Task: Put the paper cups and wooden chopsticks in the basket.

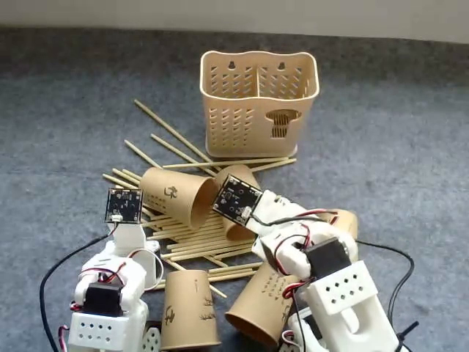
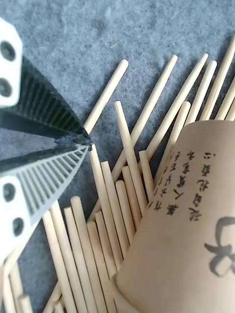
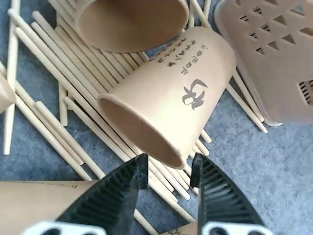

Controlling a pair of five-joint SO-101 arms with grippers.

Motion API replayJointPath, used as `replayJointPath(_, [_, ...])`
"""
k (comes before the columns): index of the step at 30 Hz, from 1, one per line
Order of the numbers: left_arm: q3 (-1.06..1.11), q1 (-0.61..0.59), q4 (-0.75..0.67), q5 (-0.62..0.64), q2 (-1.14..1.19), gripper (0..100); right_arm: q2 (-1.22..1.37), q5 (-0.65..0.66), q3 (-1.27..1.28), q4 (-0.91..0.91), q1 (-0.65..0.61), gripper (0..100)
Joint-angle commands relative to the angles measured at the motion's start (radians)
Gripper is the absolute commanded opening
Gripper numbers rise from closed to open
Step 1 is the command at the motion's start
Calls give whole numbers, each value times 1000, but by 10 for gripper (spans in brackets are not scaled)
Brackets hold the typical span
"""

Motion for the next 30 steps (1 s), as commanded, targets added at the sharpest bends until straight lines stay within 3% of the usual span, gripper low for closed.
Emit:
replayJointPath(1, [19,12,-9,6,-7,12,-18,12,21,-104,24,153])
replayJointPath(12, [19,12,-9,6,-7,11,-22,6,182,-355,25,152])
replayJointPath(16, [19,12,-9,6,-7,11,-22,-21,186,-361,25,140])
replayJointPath(22, [19,12,-9,6,-7,11,-24,-123,165,-361,25,3])
replayJointPath(30, [19,12,-9,6,-7,11,-24,-250,88,-321,25,6])
